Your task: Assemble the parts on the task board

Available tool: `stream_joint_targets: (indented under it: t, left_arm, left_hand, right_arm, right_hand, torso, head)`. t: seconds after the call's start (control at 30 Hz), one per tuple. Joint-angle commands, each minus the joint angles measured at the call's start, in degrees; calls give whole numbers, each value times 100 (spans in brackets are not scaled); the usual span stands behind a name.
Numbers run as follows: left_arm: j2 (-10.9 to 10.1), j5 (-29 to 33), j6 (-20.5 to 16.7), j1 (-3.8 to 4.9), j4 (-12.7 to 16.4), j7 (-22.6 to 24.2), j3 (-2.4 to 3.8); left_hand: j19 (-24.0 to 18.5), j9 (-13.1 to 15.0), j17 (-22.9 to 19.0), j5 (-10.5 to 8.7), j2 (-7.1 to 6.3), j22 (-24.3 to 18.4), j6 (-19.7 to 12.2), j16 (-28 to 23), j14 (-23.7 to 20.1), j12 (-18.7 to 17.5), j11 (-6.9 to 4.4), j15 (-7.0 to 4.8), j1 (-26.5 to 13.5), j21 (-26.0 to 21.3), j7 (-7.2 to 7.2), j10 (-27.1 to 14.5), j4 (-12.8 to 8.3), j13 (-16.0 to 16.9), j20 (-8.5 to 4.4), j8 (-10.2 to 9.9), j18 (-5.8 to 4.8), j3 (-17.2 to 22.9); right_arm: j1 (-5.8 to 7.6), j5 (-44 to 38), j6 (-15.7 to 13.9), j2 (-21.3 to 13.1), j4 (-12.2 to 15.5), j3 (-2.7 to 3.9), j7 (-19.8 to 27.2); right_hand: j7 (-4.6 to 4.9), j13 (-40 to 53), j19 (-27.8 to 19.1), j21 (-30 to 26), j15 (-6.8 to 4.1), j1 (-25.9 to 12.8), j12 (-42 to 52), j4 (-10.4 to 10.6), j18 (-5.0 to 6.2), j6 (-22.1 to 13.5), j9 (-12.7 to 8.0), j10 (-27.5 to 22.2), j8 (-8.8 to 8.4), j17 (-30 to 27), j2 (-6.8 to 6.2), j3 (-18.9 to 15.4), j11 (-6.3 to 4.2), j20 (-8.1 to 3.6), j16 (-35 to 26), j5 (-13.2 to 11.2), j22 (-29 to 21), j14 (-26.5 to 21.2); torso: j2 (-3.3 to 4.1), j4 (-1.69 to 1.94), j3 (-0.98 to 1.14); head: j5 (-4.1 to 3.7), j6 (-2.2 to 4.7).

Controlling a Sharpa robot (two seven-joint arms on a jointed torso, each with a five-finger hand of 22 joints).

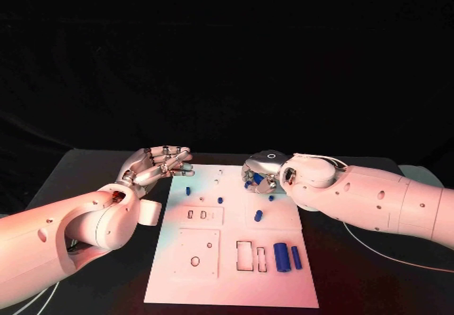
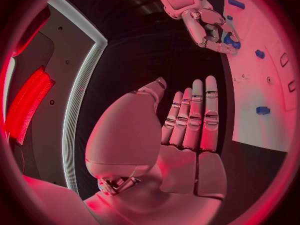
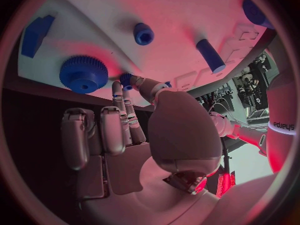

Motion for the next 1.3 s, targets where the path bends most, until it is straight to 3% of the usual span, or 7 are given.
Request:
stream_joint_targets:
  t: [0.03,0.17,0.3,0.5,0.83,1.2,1.3]
  left_arm:
    - [17,27,113,9,1,12,6]
    - [6,30,109,15,8,3,6]
    - [-15,34,100,24,24,-5,6]
    - [-26,47,91,30,13,-24,6]
    - [-29,54,90,32,-9,-38,6]
    - [-7,56,102,35,-10,-46,6]
    - [2,56,106,35,-11,-49,6]
  left_hand:
    - [51,9,9,-29,-16,7,4,14,36,-25,14,13,-40,19,53,19,6,-8,-3,-18,82,22]
    - [51,9,9,-29,-16,7,4,14,36,-25,14,13,-40,19,53,19,6,-8,-3,-18,82,22]
    - [54,9,12,-29,-11,7,3,13,37,-30,16,14,-44,21,56,19,9,-8,-3,-19,81,25]
    - [56,9,15,-29,-8,6,2,12,37,-34,18,15,-47,22,59,18,11,-8,-3,-20,81,26]
    - [59,9,17,-30,-4,6,-1,11,37,-39,20,16,-50,23,62,16,12,-8,-4,-22,80,29]
    - [61,10,21,-31,-1,6,-4,9,36,-45,22,17,-49,23,64,15,11,-8,-4,-25,80,32]
    - [61,10,21,-31,-1,6,-4,9,36,-45,22,17,-49,23,64,15,11,-8,-4,-25,80,32]
  right_arm:
    - [-18,-73,104,29,-30,-1,13]
    - [-36,-71,105,34,-40,-2,9]
    - [-42,-73,-1,24,-20,-2,-5]
    - [-46,-87,-488,-33,72,0,-40]
    - [19,-119,-1120,-31,266,42,-200]
    - [75,-164,-1399,417,-153,59,-312]
    - [77,-146,-1426,580,-300,61,-304]
  right_hand:
    - [-9,5,61,41,5,46,6,-6,-49,55,13,55,42,16,42,49,0,-4,34,27,536,269]
    - [-45,11,83,77,-17,87,15,-16,-58,139,56,134,93,21,105,117,-29,-18,54,26,596,267]
    - [-116,37,141,149,-70,182,45,-61,-81,292,150,303,203,27,248,243,-95,-59,79,-128,717,265]
    - [-184,86,201,220,-134,263,73,-144,-105,409,318,507,364,46,397,311,-168,-120,113,-126,841,270]
    - [-188,97,220,241,-143,271,57,-187,-113,404,381,532,406,58,393,303,-177,-134,127,-160,878,272]
    - [-183,99,233,254,-143,268,51,-196,-118,394,394,534,410,69,383,299,-176,-135,135,-172,901,275]
    - [-179,100,240,261,-141,259,45,-197,-121,384,403,532,410,85,378,295,-172,-136,145,-181,914,278]
  torso:
    - [28,11,6]
    - [34,17,8]
    - [61,-2,7]
    - [74,3,9]
    - [99,17,4]
    - [121,43,-3]
    - [129,41,7]
  head:
    - [-1,6]
    - [7,-10]
    - [30,-10]
    - [27,20]
    - [40,92]
    - [31,137]
    - [35,133]
